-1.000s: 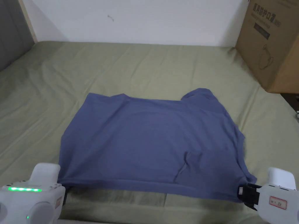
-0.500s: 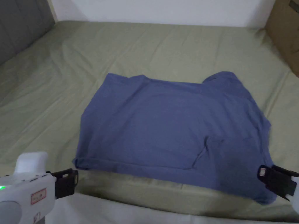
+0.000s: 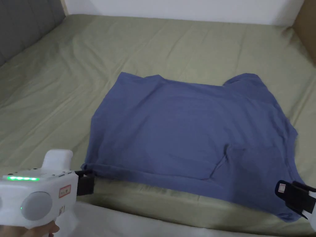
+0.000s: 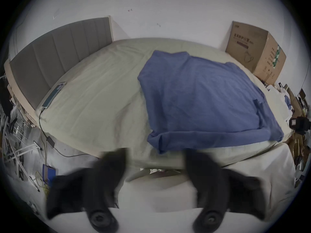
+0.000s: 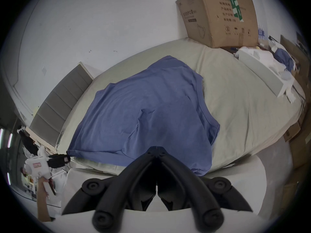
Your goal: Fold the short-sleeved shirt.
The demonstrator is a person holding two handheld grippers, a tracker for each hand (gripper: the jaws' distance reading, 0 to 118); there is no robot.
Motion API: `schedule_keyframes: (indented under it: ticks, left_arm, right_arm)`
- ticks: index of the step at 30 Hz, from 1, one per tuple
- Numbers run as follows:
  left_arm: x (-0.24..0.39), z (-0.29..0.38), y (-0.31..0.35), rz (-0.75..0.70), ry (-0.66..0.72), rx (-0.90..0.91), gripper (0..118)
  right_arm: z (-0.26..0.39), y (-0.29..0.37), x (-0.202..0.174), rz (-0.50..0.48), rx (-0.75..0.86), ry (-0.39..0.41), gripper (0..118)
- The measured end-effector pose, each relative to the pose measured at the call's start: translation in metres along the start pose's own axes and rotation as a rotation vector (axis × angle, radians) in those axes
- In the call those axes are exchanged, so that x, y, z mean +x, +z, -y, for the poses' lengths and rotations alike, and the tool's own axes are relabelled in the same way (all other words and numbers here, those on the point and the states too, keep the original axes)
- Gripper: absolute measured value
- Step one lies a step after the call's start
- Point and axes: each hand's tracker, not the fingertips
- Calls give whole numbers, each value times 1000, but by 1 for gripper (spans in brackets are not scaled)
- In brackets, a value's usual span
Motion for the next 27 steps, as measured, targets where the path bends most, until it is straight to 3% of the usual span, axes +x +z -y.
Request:
schedule_keyframes:
  ticks: [4, 5, 6, 7, 9, 10, 11, 13, 23, 27]
  left_arm:
    - [1, 0, -17, -51, -31, -80, 88]
    - [0, 0, -20, -55, -33, -87, 80]
    - [-3, -1, -22, -50, -31, -85, 59]
    - [-5, -3, -23, -36, -27, -86, 47]
    - [-4, -9, -27, 69, -20, -98, 34]
    - [-3, -11, -25, 16, -32, -95, 13]
    - [-1, -11, -23, 19, -53, -92, 13]
    - [4, -10, -22, 24, -50, -82, 0]
    - [8, -16, -2, 35, -25, -41, 0]
    - [7, -22, 8, 34, -14, -17, 0]
  right_arm:
    - [0, 1, 4, 36, -4, 6, 0]
    - [0, 1, 4, 43, -4, 5, 0]
    - [0, 1, 5, 44, -6, 1, 0]
    - [-1, 0, 7, 43, -10, -5, 0]
    - [-1, -2, 8, 46, -19, -17, 0]
    - [0, -4, 8, 51, -23, -19, 0]
    - [-1, -5, 8, 60, -28, -21, 0]
    - [1, -5, 9, 61, -33, -24, 0]
    - [1, 2, 26, 109, -24, -69, 0]
    - [3, -3, 27, 170, -37, -60, 0]
